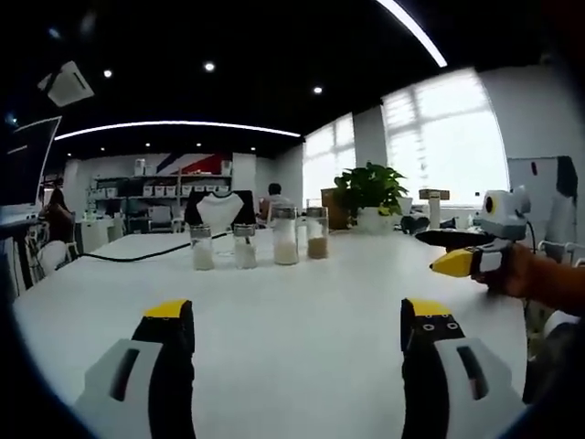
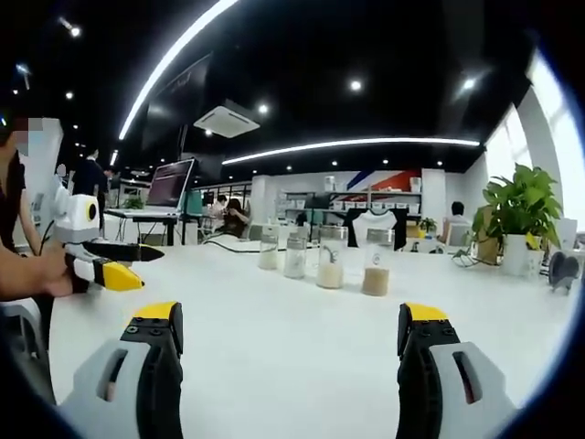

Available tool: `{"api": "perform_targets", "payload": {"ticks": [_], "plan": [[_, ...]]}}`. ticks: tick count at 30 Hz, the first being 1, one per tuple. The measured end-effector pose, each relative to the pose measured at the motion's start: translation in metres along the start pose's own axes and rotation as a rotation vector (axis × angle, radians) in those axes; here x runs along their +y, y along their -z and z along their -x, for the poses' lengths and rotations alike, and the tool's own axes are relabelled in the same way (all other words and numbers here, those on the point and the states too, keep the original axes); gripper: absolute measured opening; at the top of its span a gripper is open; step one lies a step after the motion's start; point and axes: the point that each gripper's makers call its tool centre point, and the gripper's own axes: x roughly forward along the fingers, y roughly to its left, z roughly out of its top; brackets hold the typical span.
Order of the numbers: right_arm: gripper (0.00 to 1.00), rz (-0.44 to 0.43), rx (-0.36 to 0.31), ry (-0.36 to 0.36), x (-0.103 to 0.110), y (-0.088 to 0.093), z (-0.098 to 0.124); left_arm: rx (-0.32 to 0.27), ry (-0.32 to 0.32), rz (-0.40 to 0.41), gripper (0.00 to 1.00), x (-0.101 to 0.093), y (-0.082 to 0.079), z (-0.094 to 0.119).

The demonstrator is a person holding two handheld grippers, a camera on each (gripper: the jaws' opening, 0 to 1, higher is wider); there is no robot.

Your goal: Rotate the seasoning bottle until the label or dispensing opening points toward the visible target arrow and the bottle remains upright within the marked orientation range

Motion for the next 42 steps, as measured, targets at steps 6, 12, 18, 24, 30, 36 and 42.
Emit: {"api": "perform_targets", "payload": {"ticks": [6, 12, 18, 24, 30, 36, 42], "plan": [[1.00, -0.001, -0.004, -0.008, 0.004, -0.001, 0.001, -0.022, -0.005, -0.002, 1.00, -0.007, -0.006, 0.000], [1.00, -0.008, -0.010, -0.009, 0.007, -0.002, 0.003, -0.012, -0.016, -0.072, 1.00, -0.009, -0.007, -0.003], [1.00, -0.009, -0.010, -0.011, 0.008, -0.003, 0.004, -0.012, -0.005, -0.040, 1.00, -0.007, -0.007, -0.005], [1.00, -0.007, -0.007, -0.020, 0.010, -0.002, 0.003, -0.006, 0.001, 0.014, 1.00, -0.003, -0.005, -0.009], [1.00, -0.014, -0.009, -0.023, 0.010, -0.002, 0.003, 0.006, 0.008, 0.024, 1.00, -0.001, -0.003, -0.017], [1.00, -0.015, -0.011, -0.023, 0.010, -0.002, 0.003, 0.016, 0.013, 0.013, 1.00, 0.002, -0.001, -0.025], [1.00, -0.021, -0.015, -0.026, 0.010, -0.003, 0.004, 0.022, 0.018, 0.045, 1.00, 0.010, -0.005, -0.034]]}}
